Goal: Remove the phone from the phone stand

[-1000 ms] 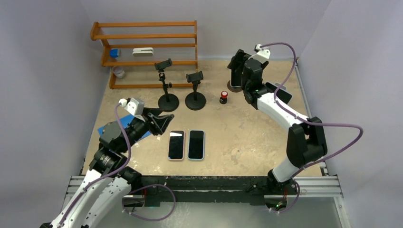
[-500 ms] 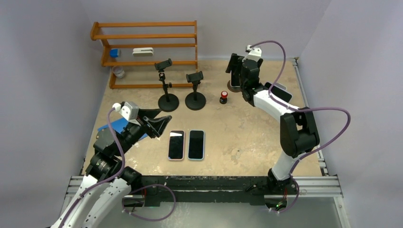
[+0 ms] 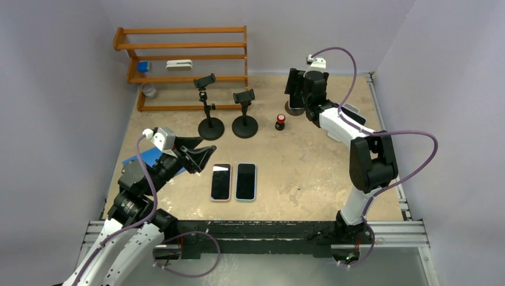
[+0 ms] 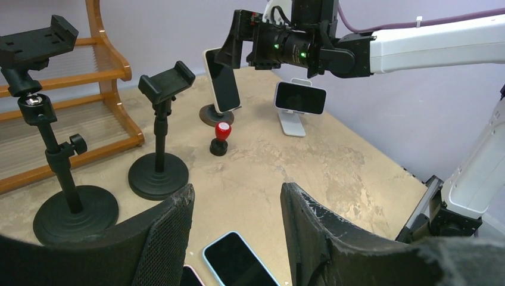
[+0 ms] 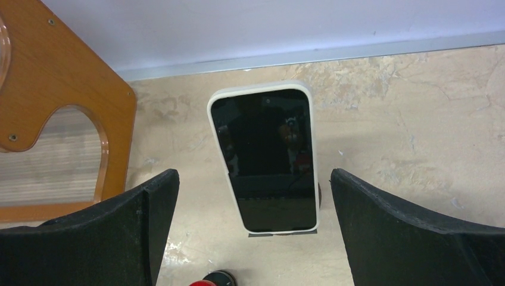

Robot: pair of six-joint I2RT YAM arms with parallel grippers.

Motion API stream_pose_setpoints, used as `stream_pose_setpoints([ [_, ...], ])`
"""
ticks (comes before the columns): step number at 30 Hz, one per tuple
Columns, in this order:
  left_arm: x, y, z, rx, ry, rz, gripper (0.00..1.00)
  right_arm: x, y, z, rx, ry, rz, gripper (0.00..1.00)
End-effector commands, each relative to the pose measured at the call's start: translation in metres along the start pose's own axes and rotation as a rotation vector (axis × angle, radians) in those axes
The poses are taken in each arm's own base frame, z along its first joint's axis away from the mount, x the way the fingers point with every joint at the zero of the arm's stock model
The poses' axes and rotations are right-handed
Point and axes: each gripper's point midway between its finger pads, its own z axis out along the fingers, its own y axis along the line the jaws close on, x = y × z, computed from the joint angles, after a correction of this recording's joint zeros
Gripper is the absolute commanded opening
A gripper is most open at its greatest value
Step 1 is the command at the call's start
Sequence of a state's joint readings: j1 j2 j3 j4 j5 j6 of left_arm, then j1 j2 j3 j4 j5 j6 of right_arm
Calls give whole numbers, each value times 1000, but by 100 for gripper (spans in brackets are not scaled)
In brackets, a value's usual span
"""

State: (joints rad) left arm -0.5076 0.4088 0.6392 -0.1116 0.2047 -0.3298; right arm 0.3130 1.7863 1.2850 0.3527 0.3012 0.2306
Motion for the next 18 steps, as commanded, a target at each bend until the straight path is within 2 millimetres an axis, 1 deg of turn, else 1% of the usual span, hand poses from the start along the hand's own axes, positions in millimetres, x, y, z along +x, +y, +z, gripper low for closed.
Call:
stream_pose_setpoints([
  [1, -5, -3, 3, 17, -27, 8, 53, -23, 7, 1, -22, -13, 4, 99],
  [12, -6, -3, 2, 12, -31, 12, 53, -27, 3, 14, 5, 2, -48, 99],
  [18, -6, -3, 2, 12, -33, 13, 53, -23, -1, 25, 20, 25, -69, 99],
])
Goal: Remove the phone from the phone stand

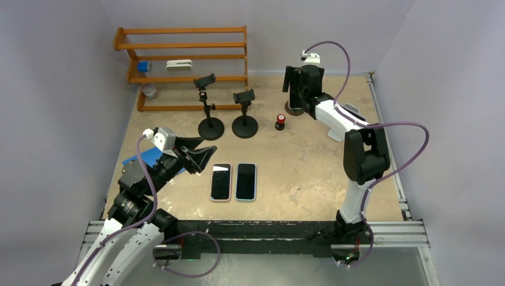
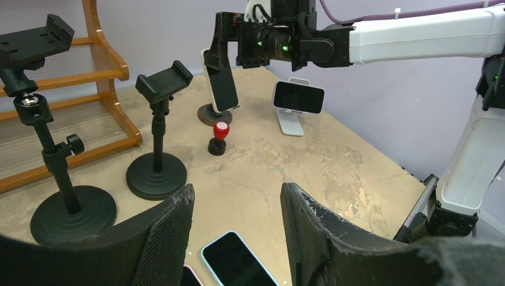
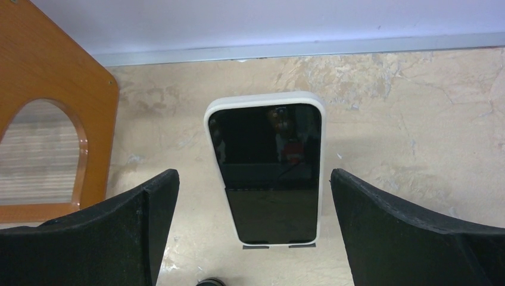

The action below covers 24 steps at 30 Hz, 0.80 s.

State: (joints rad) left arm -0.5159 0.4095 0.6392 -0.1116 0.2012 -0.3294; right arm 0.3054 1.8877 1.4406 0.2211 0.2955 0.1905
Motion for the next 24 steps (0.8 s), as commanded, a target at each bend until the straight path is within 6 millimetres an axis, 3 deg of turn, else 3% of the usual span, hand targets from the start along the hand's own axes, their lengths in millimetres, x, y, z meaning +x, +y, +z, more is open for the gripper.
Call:
stream_pose_setpoints([
  [1, -7, -1, 2, 7, -35, 15, 53, -28, -2, 1, 2, -47, -12, 99],
  [24, -5, 0, 3, -1, -30, 14, 53, -11, -4, 26, 13, -5, -19, 99],
])
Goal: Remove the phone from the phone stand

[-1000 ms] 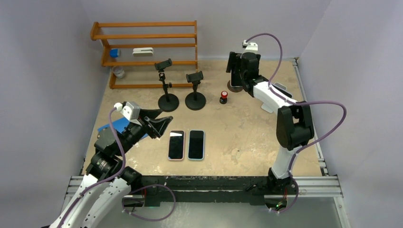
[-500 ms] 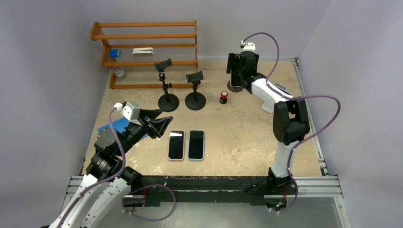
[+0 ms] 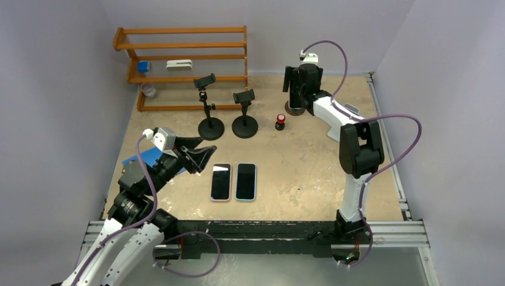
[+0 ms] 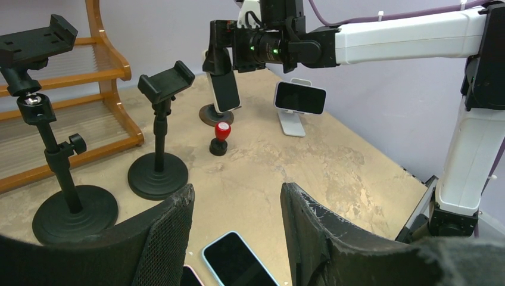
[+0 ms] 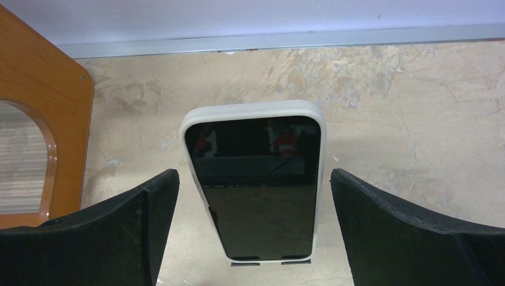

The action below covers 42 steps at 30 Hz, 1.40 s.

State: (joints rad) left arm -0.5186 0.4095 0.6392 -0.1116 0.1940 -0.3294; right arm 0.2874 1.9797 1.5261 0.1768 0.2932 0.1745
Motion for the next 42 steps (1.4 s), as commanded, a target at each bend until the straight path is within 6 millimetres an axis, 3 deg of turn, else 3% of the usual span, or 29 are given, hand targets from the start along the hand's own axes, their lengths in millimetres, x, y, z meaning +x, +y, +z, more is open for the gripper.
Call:
stream_pose_setpoints([
  [1, -4, 0, 3, 3, -28, 15, 53, -24, 3, 3, -9, -51, 3, 99],
  [20, -4, 0, 3, 4, -26, 14, 53, -10, -5, 15, -9, -23, 2, 96],
  [42, -5, 0, 3, 3, -29, 16, 53, -3, -2, 18, -35, -14, -6, 96],
])
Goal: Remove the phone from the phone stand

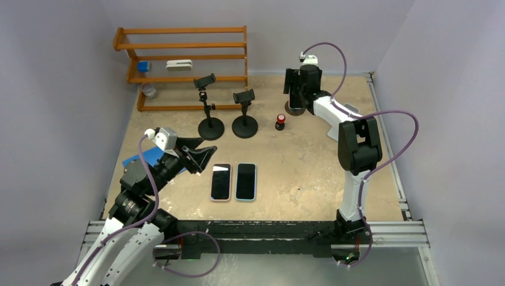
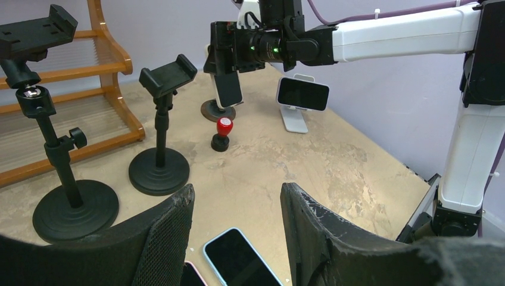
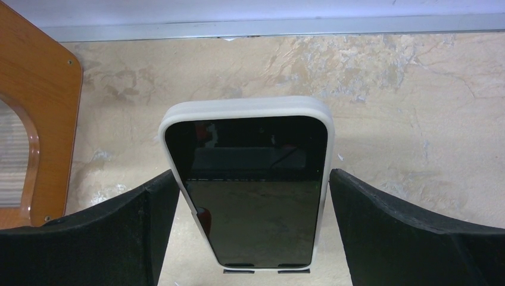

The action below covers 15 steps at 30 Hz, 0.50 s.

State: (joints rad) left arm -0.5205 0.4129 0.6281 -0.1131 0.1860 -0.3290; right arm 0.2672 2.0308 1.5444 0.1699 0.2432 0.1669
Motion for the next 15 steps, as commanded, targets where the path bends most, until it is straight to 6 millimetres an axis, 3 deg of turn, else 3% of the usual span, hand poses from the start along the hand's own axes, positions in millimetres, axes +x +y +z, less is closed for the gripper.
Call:
stream_pose_setpoints([
  [1, -11, -3, 2, 13, -43, 19, 53, -22, 1, 3, -11, -59, 2, 95],
  [8, -11, -3, 1, 12, -46, 19, 53, -21, 2, 1, -20, -57, -1, 88],
  [15, -12, -4, 1, 16, -47, 19, 53, -33, 4, -6, -29, -83, 3, 77],
])
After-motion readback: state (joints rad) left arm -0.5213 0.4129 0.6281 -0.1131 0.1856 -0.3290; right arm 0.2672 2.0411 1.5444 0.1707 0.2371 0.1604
